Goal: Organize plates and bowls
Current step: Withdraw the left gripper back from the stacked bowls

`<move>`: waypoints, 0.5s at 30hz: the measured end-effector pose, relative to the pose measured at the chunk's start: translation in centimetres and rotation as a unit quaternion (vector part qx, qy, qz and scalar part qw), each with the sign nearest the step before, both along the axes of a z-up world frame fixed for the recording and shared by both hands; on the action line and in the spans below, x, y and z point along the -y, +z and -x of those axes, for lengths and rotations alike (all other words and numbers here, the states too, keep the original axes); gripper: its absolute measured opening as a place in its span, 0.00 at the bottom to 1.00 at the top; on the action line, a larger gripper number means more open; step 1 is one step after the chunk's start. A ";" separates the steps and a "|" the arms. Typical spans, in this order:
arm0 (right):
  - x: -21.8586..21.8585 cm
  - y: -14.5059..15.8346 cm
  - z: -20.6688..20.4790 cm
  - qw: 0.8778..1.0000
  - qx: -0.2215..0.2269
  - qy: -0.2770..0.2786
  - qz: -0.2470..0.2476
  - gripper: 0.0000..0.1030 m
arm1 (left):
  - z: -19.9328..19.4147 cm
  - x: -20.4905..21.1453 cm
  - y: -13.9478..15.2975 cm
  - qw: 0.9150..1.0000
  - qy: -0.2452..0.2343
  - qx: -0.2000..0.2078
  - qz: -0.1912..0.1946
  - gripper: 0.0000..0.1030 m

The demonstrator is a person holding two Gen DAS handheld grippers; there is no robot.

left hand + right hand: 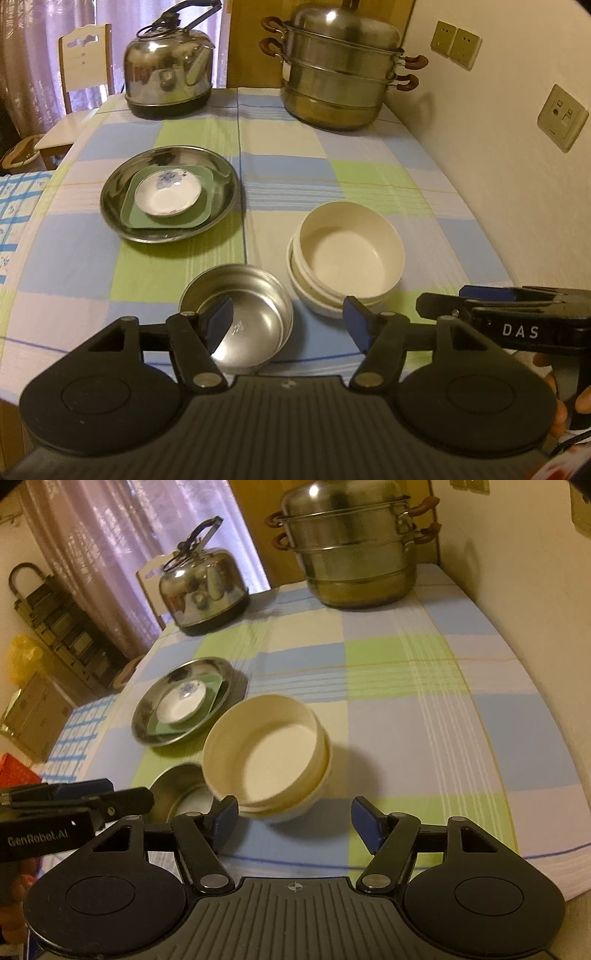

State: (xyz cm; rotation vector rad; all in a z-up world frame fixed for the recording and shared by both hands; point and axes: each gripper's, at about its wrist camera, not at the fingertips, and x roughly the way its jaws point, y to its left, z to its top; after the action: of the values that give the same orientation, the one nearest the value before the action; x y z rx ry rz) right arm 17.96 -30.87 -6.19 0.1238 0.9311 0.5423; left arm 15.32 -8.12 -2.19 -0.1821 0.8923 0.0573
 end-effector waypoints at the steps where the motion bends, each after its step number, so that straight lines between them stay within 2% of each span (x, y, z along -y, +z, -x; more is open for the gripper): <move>1: 0.0 0.0 0.3 1.000 0.000 0.001 0.001 0.66 | 0.2 -0.1 0.0 1.000 0.000 -0.001 0.001 0.61; 5: -0.1 0.0 1.4 1.000 -0.004 0.001 0.001 0.66 | 1.4 -0.6 0.2 1.000 -0.003 -0.003 0.000 0.67; 15: -1.7 -0.3 3.9 0.999 -0.027 -0.030 0.008 0.66 | 3.8 -3.7 0.1 1.000 -0.019 -0.014 0.004 0.70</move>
State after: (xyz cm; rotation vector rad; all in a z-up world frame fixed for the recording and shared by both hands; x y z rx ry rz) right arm 14.04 -29.15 -6.45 0.1519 0.9815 0.4771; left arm 11.48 -4.47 -2.13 -0.1716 0.9241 0.0201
